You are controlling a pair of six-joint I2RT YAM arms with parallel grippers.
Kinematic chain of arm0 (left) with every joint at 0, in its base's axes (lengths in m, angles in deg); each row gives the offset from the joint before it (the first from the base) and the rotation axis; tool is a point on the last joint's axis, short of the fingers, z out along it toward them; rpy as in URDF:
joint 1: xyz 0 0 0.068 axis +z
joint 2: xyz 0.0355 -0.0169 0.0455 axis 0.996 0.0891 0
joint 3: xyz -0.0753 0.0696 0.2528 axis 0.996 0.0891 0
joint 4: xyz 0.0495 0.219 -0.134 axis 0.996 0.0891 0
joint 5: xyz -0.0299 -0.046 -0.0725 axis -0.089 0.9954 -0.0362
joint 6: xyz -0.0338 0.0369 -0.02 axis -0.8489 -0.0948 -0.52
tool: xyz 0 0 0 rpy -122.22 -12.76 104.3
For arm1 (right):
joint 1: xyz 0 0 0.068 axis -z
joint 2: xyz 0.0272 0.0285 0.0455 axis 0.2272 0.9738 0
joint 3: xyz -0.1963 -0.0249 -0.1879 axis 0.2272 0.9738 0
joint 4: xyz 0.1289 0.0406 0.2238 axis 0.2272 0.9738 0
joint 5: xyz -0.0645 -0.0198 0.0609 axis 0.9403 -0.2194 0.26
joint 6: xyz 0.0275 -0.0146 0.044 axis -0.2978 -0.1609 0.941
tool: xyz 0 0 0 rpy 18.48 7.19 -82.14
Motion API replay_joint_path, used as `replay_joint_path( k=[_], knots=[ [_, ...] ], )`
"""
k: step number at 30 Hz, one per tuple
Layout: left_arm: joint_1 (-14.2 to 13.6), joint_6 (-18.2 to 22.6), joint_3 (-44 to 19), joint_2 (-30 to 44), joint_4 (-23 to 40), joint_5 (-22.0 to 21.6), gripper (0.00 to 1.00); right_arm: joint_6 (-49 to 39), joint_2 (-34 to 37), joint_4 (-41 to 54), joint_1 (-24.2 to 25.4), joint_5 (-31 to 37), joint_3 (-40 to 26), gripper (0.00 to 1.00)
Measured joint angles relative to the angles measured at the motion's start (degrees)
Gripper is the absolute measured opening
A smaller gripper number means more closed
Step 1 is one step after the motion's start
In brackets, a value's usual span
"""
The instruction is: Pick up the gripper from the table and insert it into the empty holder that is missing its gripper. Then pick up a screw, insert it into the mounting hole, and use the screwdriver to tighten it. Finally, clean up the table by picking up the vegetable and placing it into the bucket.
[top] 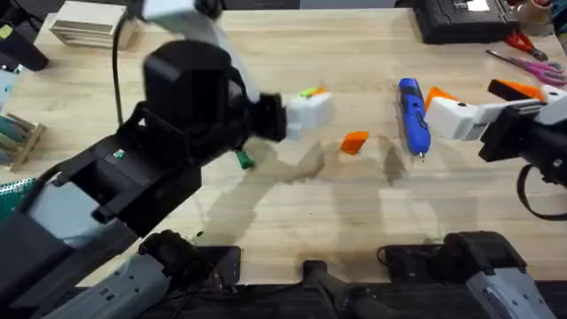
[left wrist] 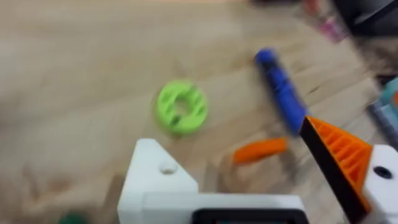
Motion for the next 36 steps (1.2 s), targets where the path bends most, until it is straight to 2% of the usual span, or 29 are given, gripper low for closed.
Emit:
replay_joint_path(
  k=[2,4,12,16,21,25,28,31,34,36],
  knots=[
    [-0.41,0.66,-0.11,-0.06,-6.13,0.27,0.987,0.02,0.00,0.00,0.00,0.00,0.00,0.990],
    [-0.39,1.09,-0.27,-0.11,-9.46,0.28,0.987,0.02,0.00,-0.02,0.00,0.00,0.00,0.990],
    [-0.39,1.43,-0.42,-0.22,-9.28,0.27,0.987,0.02,-0.01,-0.01,0.00,0.00,0.00,0.990],
    [-0.39,3.46,-0.42,0.10,-9.24,0.28,0.987,0.00,0.00,-0.02,0.00,0.00,0.00,0.990],
    [-1.31,11.64,-0.42,0.55,-10.60,0.48,0.987,0.02,0.00,-0.02,0.00,0.00,0.00,0.990],
    [-2.37,19.21,-0.02,-2.57,-10.75,1.17,0.987,0.00,0.00,0.00,0.00,0.00,0.00,0.990],
    [-2.49,22.49,2.85,-8.32,-12.58,1.40,0.987,0.02,0.00,0.00,0.00,0.00,0.00,0.990],
    [-2.49,24.07,9.12,-15.25,-17.68,1.36,0.987,0.02,0.00,0.00,0.00,0.00,0.00,0.990],
    [-2.47,24.30,16.40,-21.57,-23.55,1.27,0.987,0.02,0.00,0.00,0.00,0.00,0.00,0.990],
    [-1.99,23.23,20.90,-25.64,-24.83,1.13,0.987,0.01,-0.01,0.00,0.00,0.00,0.00,0.990]
  ],
)
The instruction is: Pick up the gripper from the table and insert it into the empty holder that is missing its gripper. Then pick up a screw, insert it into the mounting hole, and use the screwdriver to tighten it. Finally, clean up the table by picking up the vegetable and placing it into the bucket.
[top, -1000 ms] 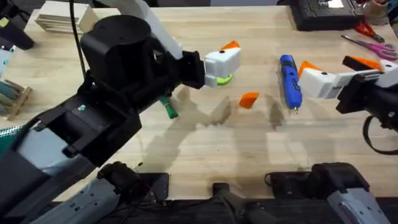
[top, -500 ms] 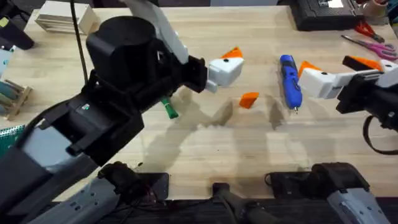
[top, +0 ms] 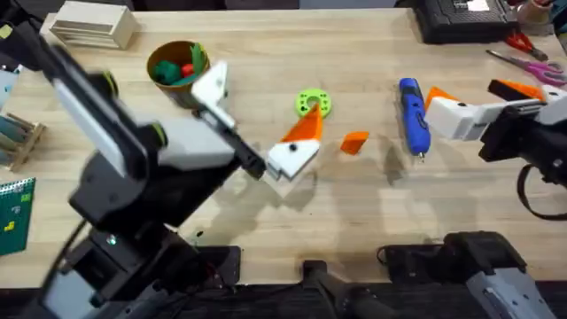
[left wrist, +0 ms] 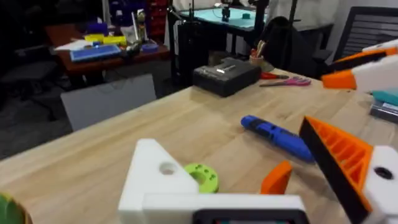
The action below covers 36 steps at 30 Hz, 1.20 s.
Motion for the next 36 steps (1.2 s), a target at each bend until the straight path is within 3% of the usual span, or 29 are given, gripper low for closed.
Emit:
replay_joint_path(
  k=[1,2,9,12,18,24,27,31,36],
  knots=[
    [2.12,-2.07,5.12,-5.91,0.14,-0.17,0.987,0.00,0.00,0.00,0.00,0.00,0.00,0.990],
    [2.94,-2.51,6.25,-7.96,0.51,-0.19,0.987,0.00,0.00,0.00,0.00,0.00,0.00,0.990],
    [9.93,-3.93,11.20,-23.86,4.94,2.74,0.987,0.00,0.01,0.00,0.00,0.00,0.00,0.990],
    [11.91,-3.99,12.73,-25.90,4.91,4.43,0.987,-0.01,0.01,0.00,0.00,0.00,0.00,0.990],
    [13.18,-2.15,13.16,-25.90,5.36,6.93,0.987,0.01,0.00,0.00,0.00,0.00,0.00,0.990],
    [13.25,-0.71,13.20,-25.90,13.04,9.32,0.987,0.00,0.00,0.00,0.00,0.00,0.00,0.990],
    [13.25,-0.57,13.24,-25.90,13.92,10.68,0.987,-0.01,0.01,0.00,0.00,0.00,0.00,0.990],
    [13.25,-0.37,13.27,-25.90,12.48,10.93,0.987,0.00,0.01,0.00,0.00,0.00,0.00,0.990],
    [12.93,-0.20,13.27,-25.90,18.26,11.08,0.987,0.01,0.01,0.00,0.00,0.00,0.00,0.990]
  ],
)
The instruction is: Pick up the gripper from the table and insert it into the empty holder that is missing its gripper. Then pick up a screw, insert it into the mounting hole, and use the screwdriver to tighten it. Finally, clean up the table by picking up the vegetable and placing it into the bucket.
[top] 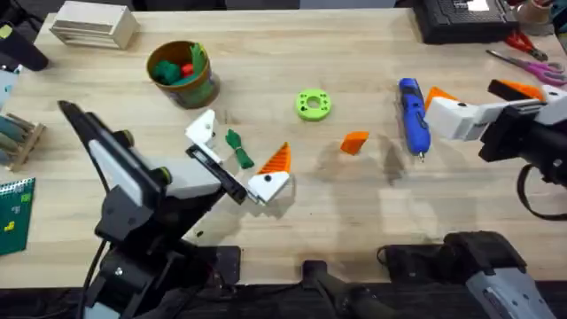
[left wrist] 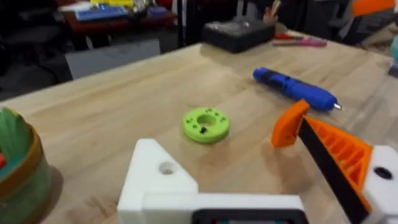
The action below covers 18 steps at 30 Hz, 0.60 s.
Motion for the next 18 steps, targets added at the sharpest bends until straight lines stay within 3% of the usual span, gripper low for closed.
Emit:
replay_joint_path(
  k=[6,18],
  knots=[
    [-1.89,0.00,0.00,0.00,1.13,0.95,0.987,0.00,0.00,0.00,0.00,0.00,0.00,0.990],
    [-14.90,0.00,0.00,0.00,1.10,1.33,0.987,-0.02,0.00,0.00,0.00,0.00,0.00,0.990]
  ],
)
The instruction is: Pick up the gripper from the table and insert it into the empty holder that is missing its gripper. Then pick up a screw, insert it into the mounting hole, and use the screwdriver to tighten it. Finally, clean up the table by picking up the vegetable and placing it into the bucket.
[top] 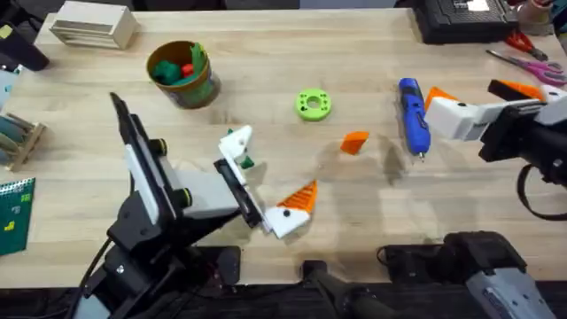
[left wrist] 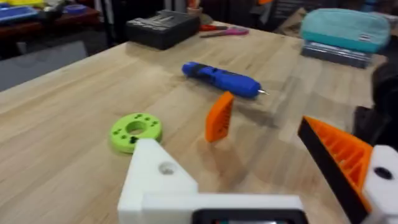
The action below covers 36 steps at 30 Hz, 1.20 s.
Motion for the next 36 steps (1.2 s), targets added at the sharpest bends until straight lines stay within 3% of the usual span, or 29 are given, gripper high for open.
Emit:
replay_joint_path(
  k=[6,36],
  knots=[
    [-3.34,0.00,0.00,0.00,0.00,0.06,0.987,0.02,0.00,0.00,0.00,0.00,0.00,0.990],
    [-3.34,0.00,0.00,0.00,0.00,0.06,0.987,1.96,0.23,2.87,0.02,-2.34,-0.08,0.990]
  ],
)
